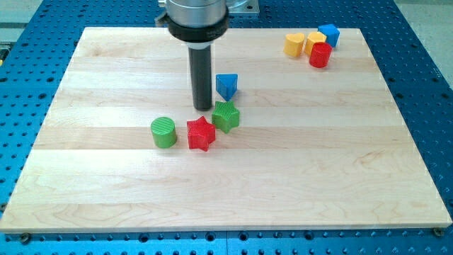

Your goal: Place the triangle to the center of the board

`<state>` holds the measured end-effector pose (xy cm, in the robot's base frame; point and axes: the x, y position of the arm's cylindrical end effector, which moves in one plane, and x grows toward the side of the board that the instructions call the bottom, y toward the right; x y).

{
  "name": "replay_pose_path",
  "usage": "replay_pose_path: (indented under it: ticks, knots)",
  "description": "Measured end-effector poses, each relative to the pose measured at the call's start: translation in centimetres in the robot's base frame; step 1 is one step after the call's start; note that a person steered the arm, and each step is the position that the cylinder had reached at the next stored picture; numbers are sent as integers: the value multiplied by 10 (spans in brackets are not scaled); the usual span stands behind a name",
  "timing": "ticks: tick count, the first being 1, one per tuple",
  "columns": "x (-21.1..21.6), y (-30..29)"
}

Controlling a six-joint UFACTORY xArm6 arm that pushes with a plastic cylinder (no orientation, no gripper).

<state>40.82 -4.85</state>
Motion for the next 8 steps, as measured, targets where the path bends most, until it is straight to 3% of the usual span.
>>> replay_pose_path:
  ticks: [2,4,5,8]
  knots:
    - [-59,14]
    - [-44,50]
    - [-66,57]
    - [-22,127]
